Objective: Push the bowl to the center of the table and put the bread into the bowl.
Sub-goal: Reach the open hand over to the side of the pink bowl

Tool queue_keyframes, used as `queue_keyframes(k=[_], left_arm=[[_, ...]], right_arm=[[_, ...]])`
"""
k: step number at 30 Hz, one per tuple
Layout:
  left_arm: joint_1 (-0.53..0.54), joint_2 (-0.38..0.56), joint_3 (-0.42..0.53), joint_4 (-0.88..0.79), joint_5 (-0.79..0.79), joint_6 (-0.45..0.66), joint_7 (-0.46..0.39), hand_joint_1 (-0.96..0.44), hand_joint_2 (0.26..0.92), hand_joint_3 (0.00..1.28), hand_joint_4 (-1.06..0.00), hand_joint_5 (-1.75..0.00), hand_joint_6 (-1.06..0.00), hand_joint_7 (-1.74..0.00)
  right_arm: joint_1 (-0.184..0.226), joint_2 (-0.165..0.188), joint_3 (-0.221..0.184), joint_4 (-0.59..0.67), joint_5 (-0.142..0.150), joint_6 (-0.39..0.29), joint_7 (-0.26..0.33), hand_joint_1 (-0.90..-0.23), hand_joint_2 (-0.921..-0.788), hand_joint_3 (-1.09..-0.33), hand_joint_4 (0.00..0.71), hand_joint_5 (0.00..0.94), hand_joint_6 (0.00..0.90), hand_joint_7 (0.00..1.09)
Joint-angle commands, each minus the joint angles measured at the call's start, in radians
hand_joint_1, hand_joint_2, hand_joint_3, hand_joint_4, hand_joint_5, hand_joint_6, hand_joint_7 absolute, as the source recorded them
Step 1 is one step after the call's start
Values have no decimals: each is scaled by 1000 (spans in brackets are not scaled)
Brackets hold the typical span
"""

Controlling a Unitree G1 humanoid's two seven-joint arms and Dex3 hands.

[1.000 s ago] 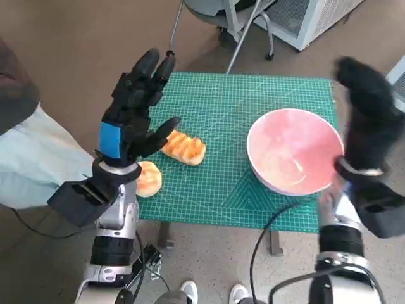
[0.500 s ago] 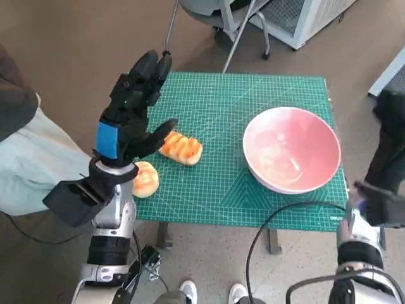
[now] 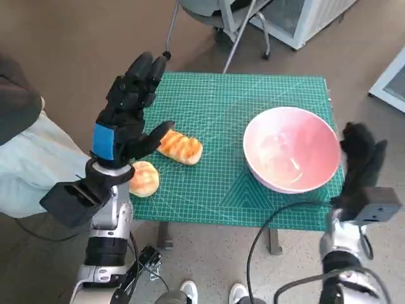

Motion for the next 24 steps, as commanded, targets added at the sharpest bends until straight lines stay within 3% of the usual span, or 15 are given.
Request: queue_keyframes(k=[1, 4, 8, 15, 24], left_arm=[[14, 9, 3, -10, 4, 2, 7, -427, 921, 225, -294, -10, -303, -150], [18, 12, 3, -17, 8, 4, 12, -426, 921, 225, -297, -11, -303, -147], [29, 18, 2, -34, 13, 6, 19, -428, 921, 225, -300, -11, -298, -138], [47, 29, 3, -55, 11, 11, 23, -430, 921, 225, -299, -7, -286, -122], [65, 36, 5, -66, 15, 16, 33, -432, 921, 225, -298, -5, -286, -111]], right_arm=[[-20, 27, 5, 29, -3, 67, -7, -449, -921, -877, 311, 12, 103, 645], [-38, 36, 1, 36, 0, 95, -8, -452, -921, -889, 319, 15, 106, 641], [-73, 61, -23, 42, 27, 136, 7, -473, -921, -884, 327, 17, 113, 640], [-129, 87, -36, 51, 34, 203, -5, -514, -921, -863, 312, 5, 109, 637], [-206, 119, -79, 57, 69, 272, 11, -472, -921, -845, 253, 0, 99, 648]])
